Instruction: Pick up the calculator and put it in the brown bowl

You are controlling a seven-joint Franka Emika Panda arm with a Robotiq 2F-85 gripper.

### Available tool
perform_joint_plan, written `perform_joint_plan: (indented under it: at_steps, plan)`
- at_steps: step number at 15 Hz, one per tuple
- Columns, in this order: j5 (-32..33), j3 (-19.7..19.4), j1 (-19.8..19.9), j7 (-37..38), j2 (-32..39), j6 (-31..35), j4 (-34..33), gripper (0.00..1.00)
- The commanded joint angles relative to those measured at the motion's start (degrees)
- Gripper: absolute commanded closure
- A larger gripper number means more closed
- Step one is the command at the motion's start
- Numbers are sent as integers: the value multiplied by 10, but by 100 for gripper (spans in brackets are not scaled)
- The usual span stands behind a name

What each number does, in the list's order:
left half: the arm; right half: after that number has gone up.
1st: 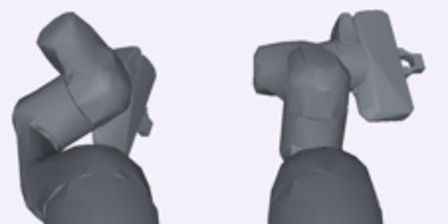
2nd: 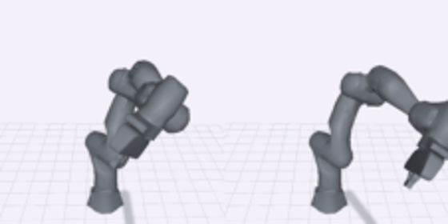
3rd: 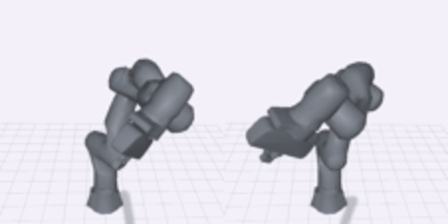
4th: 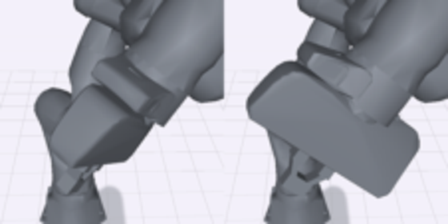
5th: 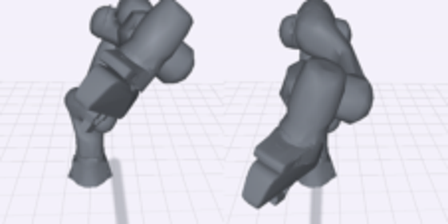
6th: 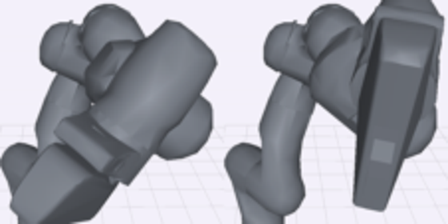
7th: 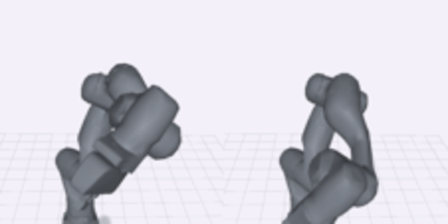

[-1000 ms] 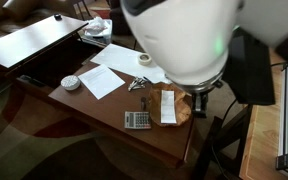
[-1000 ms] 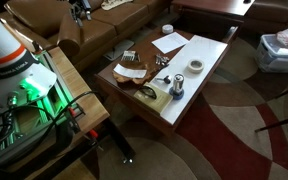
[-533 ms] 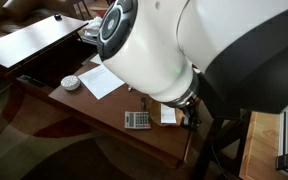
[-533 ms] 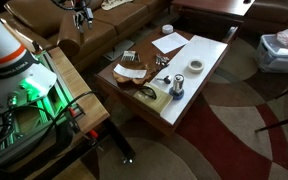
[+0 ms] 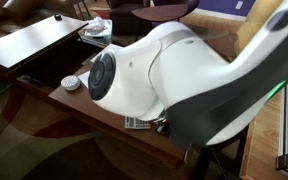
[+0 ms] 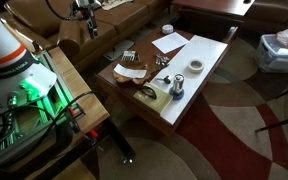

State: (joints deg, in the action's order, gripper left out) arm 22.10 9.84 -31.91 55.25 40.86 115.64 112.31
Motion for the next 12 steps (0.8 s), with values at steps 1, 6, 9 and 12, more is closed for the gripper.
perform_joint_plan:
  at_steps: [1,6,9,12]
  plan:
    - [0,-52,-43,102,104,10,-96,0]
    - [-26,-60,-44,135,127,-15,-119,0]
    - [-33,-60,-45,143,139,-28,-138,0]
    - [-39,-77,-72,264,174,36,-186,0]
